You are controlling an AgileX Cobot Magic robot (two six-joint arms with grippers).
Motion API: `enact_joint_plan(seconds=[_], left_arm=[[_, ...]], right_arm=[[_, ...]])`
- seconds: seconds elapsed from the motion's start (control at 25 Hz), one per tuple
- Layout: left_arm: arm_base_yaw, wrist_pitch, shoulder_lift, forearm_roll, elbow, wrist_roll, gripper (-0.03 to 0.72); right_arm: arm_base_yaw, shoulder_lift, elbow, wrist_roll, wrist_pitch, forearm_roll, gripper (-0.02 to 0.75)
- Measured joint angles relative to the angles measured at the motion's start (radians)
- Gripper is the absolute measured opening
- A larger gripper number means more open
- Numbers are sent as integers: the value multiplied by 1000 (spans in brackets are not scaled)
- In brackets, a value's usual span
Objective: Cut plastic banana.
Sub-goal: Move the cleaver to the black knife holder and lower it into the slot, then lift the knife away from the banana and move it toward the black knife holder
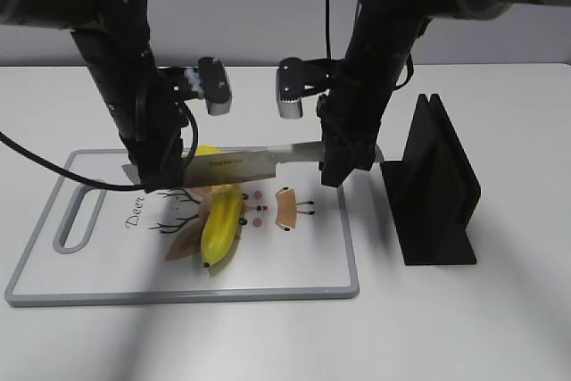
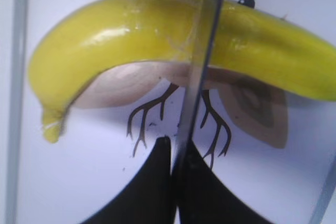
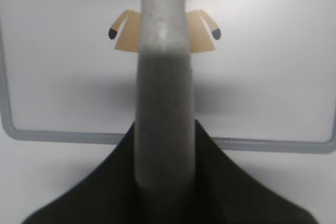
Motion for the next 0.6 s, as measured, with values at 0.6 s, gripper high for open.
enact_joint_plan(seconds=[0.6], left_arm=[[0, 74, -304, 16, -62, -9, -8]], right_arm=[[-1, -224, -137, -2, 87, -8, 172]])
